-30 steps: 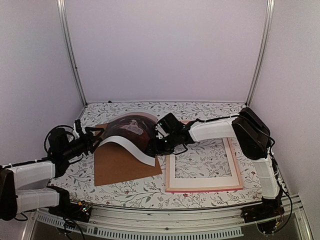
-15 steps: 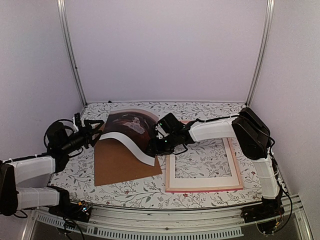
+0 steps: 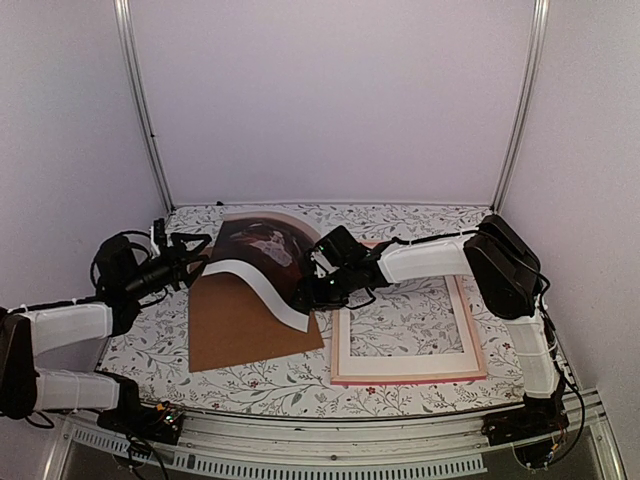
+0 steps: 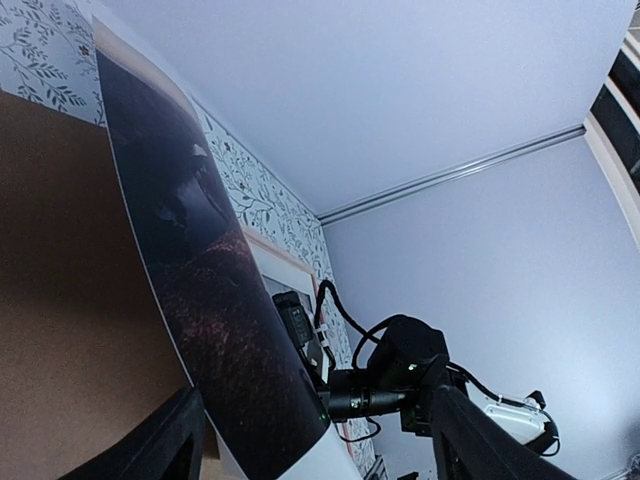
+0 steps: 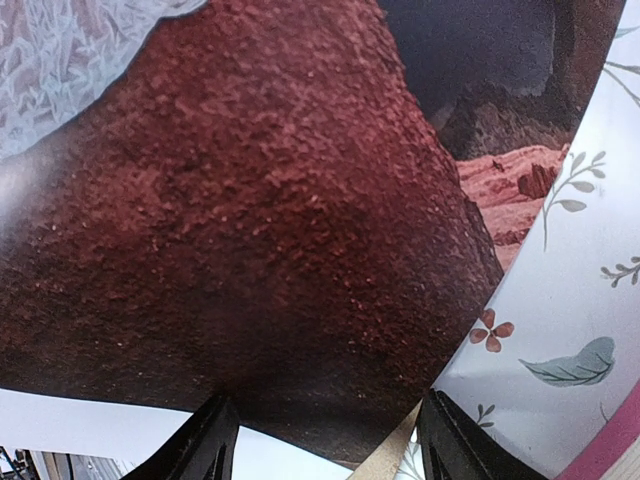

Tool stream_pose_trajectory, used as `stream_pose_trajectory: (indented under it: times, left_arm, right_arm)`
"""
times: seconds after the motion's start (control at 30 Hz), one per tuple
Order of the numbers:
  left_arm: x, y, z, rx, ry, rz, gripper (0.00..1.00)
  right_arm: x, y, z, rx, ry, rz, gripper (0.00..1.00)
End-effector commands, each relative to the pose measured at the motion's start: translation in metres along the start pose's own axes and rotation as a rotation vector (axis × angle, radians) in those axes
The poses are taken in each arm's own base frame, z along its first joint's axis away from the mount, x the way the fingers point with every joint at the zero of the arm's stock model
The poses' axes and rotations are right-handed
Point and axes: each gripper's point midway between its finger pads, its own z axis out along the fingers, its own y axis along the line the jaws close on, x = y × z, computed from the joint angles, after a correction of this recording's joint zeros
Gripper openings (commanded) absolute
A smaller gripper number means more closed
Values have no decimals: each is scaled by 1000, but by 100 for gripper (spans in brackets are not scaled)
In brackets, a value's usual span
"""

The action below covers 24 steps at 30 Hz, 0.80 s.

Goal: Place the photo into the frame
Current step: Pick up the photo from the backboard.

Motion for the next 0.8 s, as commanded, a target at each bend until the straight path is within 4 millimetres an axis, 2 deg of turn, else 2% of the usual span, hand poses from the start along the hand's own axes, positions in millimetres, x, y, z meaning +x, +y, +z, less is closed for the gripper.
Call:
stream_pose_trajectory:
  times: [0.0,0.5,0.77]
  left_arm:
    - [-6,-15,3,53,10,37,80]
    - [-13,-29,12,83,41,71,82]
    - [-10,-19,20,43,91,47,82]
  right_arm:
    - [37,-27,18,56,108,43,65]
    - [37,-27,20,51,109,43,65]
    - [38,-27,21,48,112,44,65]
